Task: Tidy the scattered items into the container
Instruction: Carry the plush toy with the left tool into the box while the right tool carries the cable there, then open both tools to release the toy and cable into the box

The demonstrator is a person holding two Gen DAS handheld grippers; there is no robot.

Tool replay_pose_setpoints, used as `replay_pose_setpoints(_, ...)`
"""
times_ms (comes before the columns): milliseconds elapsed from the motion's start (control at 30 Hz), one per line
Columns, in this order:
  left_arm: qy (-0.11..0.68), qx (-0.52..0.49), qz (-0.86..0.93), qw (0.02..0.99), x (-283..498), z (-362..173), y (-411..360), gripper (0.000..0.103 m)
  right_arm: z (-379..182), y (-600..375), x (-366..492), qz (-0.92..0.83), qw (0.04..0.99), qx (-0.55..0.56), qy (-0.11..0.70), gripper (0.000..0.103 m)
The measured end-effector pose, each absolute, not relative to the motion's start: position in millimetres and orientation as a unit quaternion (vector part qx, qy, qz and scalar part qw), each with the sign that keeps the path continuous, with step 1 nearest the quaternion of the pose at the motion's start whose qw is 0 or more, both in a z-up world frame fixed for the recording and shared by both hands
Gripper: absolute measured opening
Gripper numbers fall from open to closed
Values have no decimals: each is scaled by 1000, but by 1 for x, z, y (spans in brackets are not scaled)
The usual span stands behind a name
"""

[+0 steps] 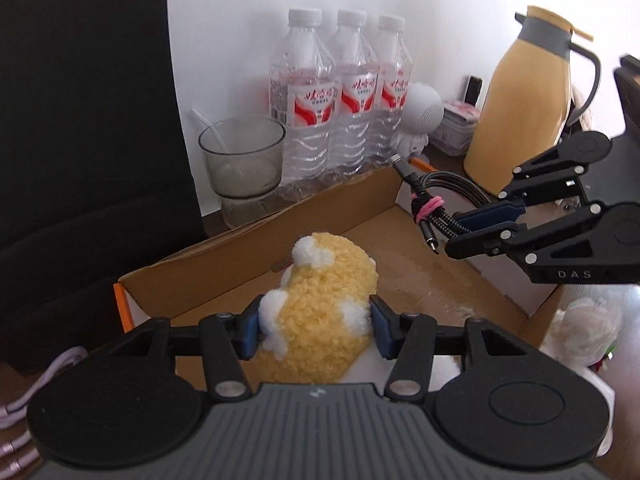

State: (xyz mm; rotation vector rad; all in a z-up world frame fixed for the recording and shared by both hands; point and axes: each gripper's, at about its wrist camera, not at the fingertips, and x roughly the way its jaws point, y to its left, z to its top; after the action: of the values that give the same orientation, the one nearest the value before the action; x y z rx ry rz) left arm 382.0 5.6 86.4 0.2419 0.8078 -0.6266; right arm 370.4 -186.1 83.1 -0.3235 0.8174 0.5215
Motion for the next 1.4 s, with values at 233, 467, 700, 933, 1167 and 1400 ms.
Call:
replay_pose_setpoints(233,422,222,-270,836,412,55,-2,59,47,-169,407,308,820,-208,436,14)
replay_pose_setpoints(467,439,193,-219,850,421,66,1,79,51,-176,413,273,824,-200,455,21)
replay_pose_setpoints(700,455,134,-171,863,408,115,-4,99,105,-214,408,222,839,-79,491,57)
replay_pose_setpoints(933,505,85,-83,855,376,144,12,103,147,-239,374,162,851,-66,495,71)
replay_pose_setpoints(1167,516,-26,6,856,311,159,26,103,168,-260,309,127,875,-38,466,87)
replay_pose_setpoints(1400,413,-5,35,910,228,147,-1,103,140,-238,244,108,906,-10,409,87)
